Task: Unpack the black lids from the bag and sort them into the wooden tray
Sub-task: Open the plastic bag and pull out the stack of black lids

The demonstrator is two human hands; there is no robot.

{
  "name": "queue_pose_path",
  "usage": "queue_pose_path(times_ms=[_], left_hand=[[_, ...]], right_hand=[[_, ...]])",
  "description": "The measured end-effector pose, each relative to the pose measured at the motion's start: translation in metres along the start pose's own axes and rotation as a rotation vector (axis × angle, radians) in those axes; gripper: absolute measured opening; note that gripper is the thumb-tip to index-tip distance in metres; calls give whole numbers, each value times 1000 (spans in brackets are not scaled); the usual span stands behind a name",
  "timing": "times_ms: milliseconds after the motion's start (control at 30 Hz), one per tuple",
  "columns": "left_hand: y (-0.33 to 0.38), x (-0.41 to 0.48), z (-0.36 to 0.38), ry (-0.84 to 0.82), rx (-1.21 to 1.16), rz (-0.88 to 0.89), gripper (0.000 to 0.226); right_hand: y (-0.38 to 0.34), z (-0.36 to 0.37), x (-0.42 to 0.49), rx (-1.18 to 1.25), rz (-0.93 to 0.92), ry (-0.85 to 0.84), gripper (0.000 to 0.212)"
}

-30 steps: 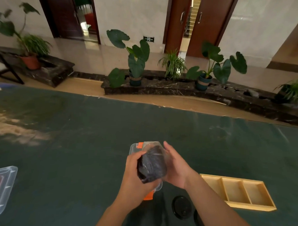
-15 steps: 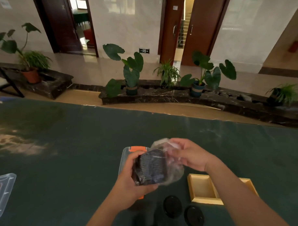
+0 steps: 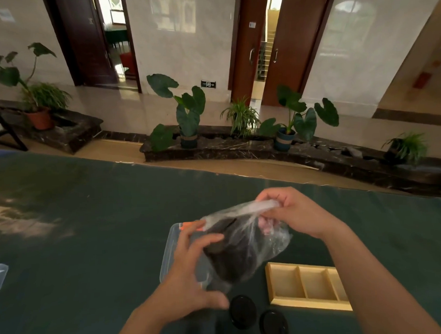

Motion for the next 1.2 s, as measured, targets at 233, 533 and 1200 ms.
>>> queue_pose_path(times_ms=[233,533,1200], left_hand=[[31,76,-21,-146,342,-155,67],[25,91,4,-209,407,-109,16],[19,69,-1,-134,-206,-375,73]], right_hand=[[2,13,10,-122,0,-104,23],[20,8,4,-53,51,-38,16],[18,52,-1,211,-68,38,30]])
Point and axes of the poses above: each hand's wrist, its own x-axis towards the middle knuckle, its own z-axis out of the palm, y = z × x, the point moved 6 cm from there along x, towards the middle knuckle, and after that the axes turned 14 degrees about -y, right-handed, at the moved point
